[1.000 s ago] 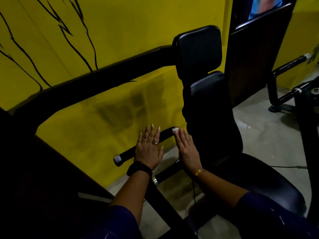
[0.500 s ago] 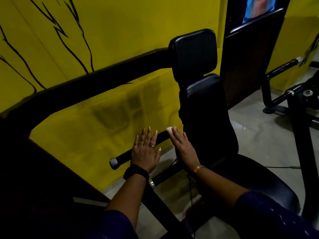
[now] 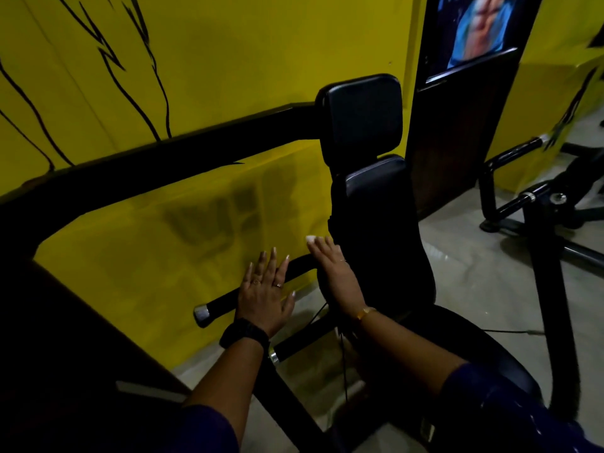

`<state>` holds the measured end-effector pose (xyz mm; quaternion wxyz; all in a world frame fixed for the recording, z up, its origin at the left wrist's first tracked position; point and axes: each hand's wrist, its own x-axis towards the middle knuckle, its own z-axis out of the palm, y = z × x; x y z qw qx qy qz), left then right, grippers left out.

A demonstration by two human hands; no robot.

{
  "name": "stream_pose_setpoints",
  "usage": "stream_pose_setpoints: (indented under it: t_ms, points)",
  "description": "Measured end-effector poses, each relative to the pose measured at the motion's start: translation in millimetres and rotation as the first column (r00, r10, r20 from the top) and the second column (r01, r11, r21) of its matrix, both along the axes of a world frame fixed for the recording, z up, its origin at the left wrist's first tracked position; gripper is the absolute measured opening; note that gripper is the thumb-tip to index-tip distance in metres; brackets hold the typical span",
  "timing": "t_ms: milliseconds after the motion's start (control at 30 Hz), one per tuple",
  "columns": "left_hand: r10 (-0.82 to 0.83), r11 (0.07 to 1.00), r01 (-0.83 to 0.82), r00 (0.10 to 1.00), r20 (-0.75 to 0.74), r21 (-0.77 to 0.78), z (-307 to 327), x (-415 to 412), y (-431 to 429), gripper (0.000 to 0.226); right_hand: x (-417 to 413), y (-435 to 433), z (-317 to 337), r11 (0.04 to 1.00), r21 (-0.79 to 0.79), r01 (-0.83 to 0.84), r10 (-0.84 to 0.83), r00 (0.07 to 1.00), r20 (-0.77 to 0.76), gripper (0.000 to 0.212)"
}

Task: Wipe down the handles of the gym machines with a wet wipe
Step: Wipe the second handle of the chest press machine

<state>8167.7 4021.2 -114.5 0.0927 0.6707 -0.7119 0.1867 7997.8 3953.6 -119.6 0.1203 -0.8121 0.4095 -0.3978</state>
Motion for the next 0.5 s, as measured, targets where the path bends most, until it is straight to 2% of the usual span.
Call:
stream_pose_setpoints:
  t_ms: [67,100,233,333,433,500]
  points:
    - [-0.006,1.000,0.006,1.000,-0.005,0.003,1,0,1,0.071,-4,-2,-9,0.998,-0.053,-0.026,0.019,0.993,-0.118,0.075]
    - [-0.007,1.000,0.007,1.000,-0.004,0.002,1,-1,1,0.071,-8,1,-17,0.999,-0.052,-0.009,0.003,0.993,-0.114,0.079]
    - [-0.003,1.000,0.002,1.000,0.007,0.011,1,0,2,0.070,-34,38,-72,0.972,0.207,0.107,-0.097,0.994,-0.056,0.094]
    - [-0.004,1.000,0.004,1.000,0.007,0.006,0,1,3,0.070,-51,62,-95,0.951,0.293,0.100,-0.089,0.995,-0.051,0.090]
    - [-0.003,1.000,0.003,1.000,0.007,0.000,1,0,2,0.070,-39,54,-60,0.982,0.165,0.092,-0.110,0.988,0.104,0.089]
    - [0.004,1.000,-0.004,1.000,0.004,0.011,0,-1,2,0.070,-25,40,-34,0.998,-0.003,0.070,-0.069,0.993,0.092,0.089]
